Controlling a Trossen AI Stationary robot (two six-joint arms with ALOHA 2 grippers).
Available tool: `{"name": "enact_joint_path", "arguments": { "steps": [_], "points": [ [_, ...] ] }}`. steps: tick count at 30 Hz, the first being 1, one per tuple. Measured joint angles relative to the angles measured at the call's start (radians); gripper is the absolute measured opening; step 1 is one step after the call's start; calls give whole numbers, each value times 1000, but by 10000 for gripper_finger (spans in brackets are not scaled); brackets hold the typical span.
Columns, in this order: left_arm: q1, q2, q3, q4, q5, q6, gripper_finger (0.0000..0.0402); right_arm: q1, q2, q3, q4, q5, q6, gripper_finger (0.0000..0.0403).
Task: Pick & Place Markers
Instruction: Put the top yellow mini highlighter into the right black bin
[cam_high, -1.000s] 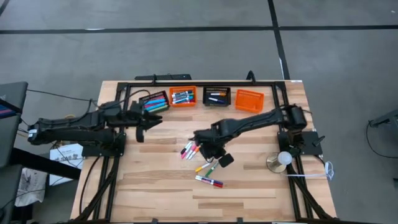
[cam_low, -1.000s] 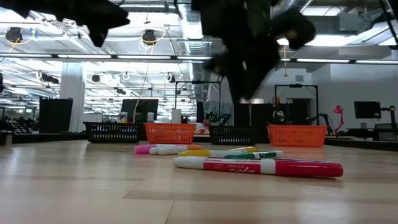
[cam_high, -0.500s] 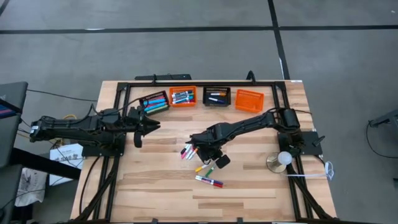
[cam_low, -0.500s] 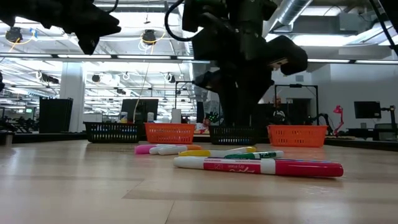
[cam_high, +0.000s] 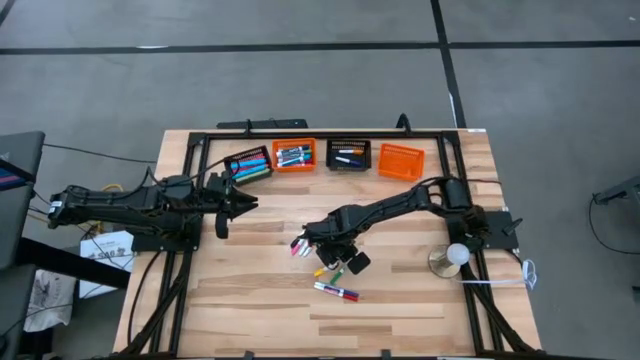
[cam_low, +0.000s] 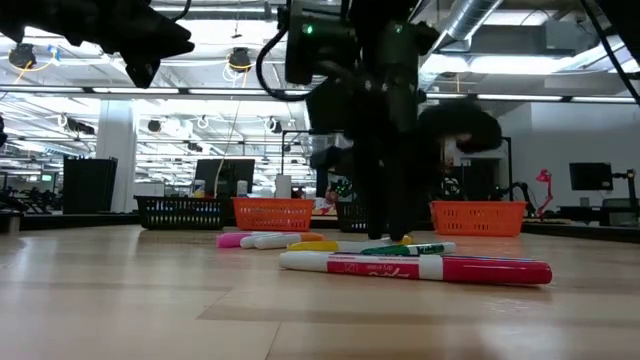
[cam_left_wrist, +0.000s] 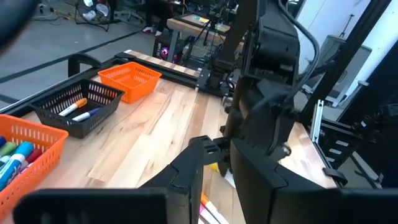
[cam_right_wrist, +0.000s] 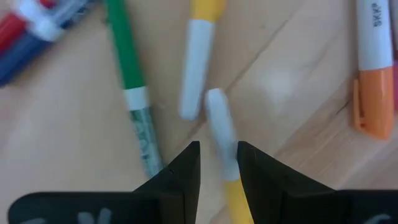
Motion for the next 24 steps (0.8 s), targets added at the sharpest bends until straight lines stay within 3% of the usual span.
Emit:
{"name": "enact_joint_path", "arguments": {
  "steps": [13, 22, 24],
  "points": [
    [0, 26, 0, 0, 0, 0, 80, -2, 34, 0, 11, 28, 15, 93],
    [0, 26, 0, 0, 0, 0, 80, -22, 28, 5, -28, 38, 94, 18],
    [0, 26, 0, 0, 0, 0, 80, -31, 27, 23, -70, 37, 95, 17]
  ]
}}
